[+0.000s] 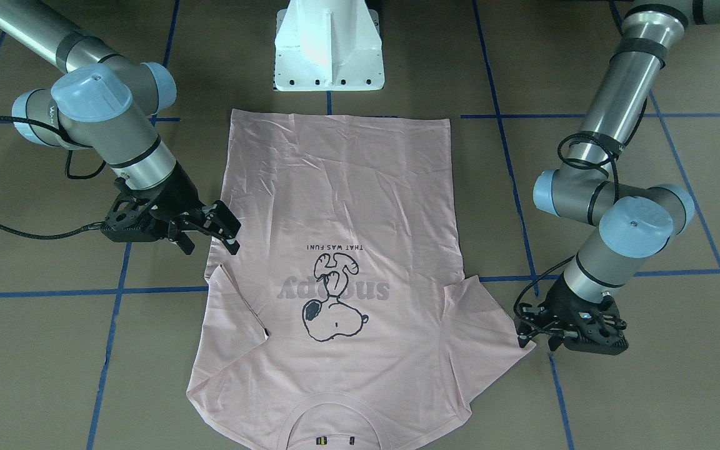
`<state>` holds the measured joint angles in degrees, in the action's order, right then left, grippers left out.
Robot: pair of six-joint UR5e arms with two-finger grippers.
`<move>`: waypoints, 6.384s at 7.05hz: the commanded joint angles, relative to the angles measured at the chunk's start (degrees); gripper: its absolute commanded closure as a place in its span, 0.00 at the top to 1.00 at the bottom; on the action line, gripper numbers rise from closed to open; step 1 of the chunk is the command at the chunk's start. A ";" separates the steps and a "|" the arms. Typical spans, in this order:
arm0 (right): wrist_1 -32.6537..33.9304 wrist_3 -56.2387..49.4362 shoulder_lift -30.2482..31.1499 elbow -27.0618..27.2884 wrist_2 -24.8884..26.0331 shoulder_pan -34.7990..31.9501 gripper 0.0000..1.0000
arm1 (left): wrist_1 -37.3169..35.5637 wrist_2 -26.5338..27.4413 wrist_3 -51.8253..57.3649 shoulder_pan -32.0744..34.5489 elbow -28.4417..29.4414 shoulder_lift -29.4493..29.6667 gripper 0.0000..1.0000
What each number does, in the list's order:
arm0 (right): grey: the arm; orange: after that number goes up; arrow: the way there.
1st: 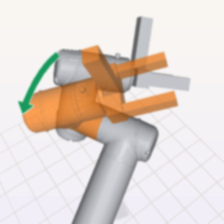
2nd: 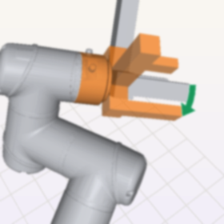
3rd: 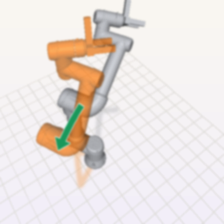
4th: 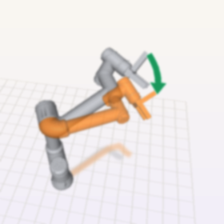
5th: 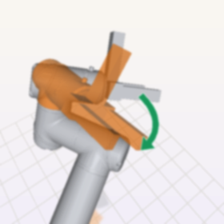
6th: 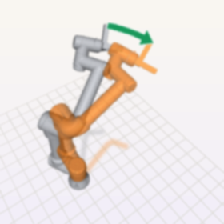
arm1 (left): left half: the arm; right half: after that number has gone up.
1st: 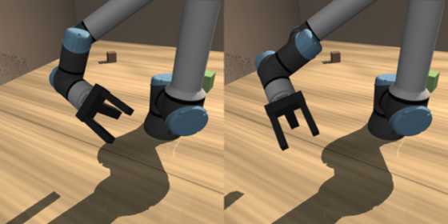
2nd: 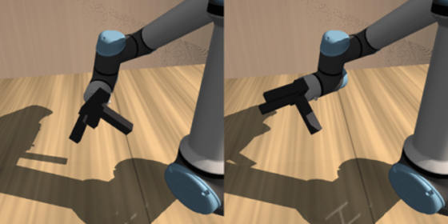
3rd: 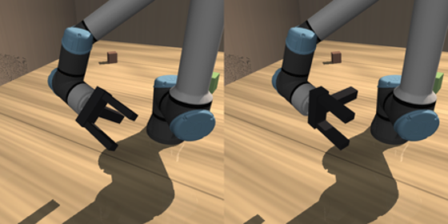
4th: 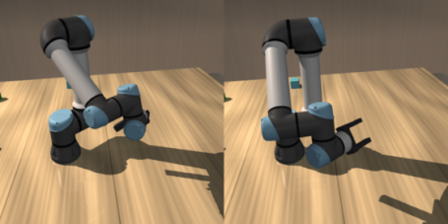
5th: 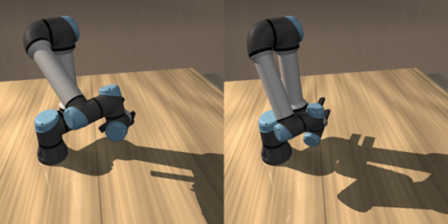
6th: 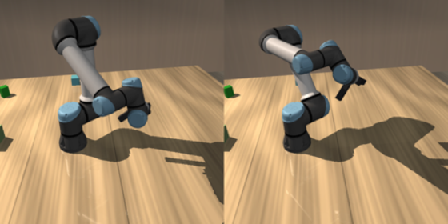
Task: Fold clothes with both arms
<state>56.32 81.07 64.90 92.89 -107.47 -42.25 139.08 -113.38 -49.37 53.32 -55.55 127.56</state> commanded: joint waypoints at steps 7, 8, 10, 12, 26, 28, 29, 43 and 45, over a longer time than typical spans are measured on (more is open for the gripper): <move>0.19 -0.03 -0.57 -0.25 0.07 0.33 1.00 | -1.71 0.00 -19.33 -7.33 -8.09 4.70 0.00; 0.19 -0.12 -0.65 -0.34 0.16 0.33 1.00 | -1.53 1.05 -19.53 -8.31 -6.52 5.50 0.00; 0.19 0.06 -0.66 -0.34 0.33 0.68 1.00 | -0.75 8.06 -19.10 -8.24 4.87 14.00 0.00; 0.19 -0.03 -0.57 -0.78 0.42 1.03 1.00 | 2.06 9.84 -19.09 -8.32 6.15 14.56 0.00; 17.77 44.79 18.41 25.32 22.39 36.10 0.91 | 1.98 -0.08 -33.42 -13.51 -33.83 -8.20 0.73; 17.86 44.79 19.11 24.97 22.22 36.36 0.86 | 2.07 -0.08 -33.51 -13.51 -33.84 -8.21 0.73; 17.95 44.79 19.12 24.80 22.22 36.71 0.85 | 2.07 -0.08 -33.51 -13.42 -33.84 -8.29 0.73; 23.84 46.90 19.38 34.28 22.13 38.82 0.00 | -34.64 21.88 -50.19 -35.55 -66.36 -29.29 0.73; 23.75 46.82 19.47 34.37 22.48 40.05 0.00 | -34.67 21.63 -50.38 -38.02 -65.14 -33.51 0.72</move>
<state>80.14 127.96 84.31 127.19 -85.26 -2.94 105.33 -91.81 -99.46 17.05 -121.27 95.90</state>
